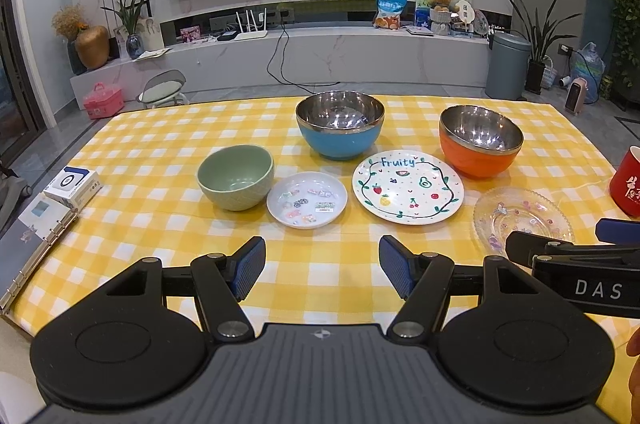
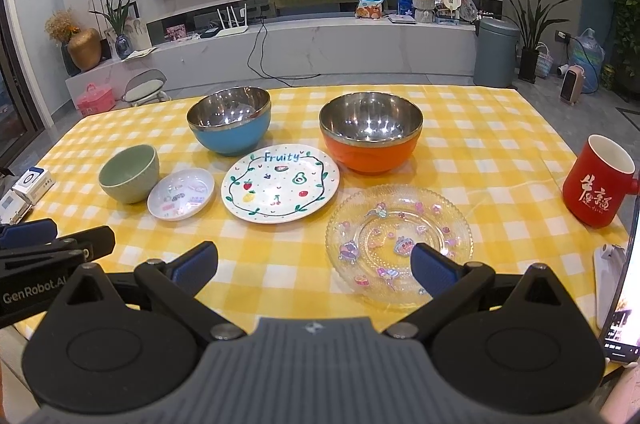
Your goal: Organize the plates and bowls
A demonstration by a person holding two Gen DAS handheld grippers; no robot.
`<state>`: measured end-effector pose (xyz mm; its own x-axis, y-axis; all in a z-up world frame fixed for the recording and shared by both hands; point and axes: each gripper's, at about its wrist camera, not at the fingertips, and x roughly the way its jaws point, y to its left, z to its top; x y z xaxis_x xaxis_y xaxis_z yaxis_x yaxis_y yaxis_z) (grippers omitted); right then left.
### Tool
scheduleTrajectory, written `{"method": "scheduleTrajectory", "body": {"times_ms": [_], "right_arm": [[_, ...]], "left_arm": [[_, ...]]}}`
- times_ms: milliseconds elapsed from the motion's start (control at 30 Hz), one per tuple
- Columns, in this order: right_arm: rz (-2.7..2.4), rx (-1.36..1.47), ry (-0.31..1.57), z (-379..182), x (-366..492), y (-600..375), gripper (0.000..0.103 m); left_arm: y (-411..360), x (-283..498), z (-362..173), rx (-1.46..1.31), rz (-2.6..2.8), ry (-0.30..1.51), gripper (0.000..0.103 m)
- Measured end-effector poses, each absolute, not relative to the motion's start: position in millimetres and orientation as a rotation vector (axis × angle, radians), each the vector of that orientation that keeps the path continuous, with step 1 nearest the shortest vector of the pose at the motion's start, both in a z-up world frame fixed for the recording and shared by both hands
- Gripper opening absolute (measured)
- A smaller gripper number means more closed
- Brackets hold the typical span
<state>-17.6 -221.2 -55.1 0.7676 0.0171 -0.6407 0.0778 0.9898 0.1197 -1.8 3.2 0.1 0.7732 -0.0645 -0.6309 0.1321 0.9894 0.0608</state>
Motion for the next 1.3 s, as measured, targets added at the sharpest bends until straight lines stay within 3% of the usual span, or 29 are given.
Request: {"method": "scheduleTrajectory", "body": {"times_ms": [1300], "right_arm": [[-0.037, 0.144, 0.703, -57.8, -18.1, -224.2, 0.100]], "left_arm": [[0.9, -6.8, 0.2, 0.098, -0.118, 0.685, 0.077]]}}
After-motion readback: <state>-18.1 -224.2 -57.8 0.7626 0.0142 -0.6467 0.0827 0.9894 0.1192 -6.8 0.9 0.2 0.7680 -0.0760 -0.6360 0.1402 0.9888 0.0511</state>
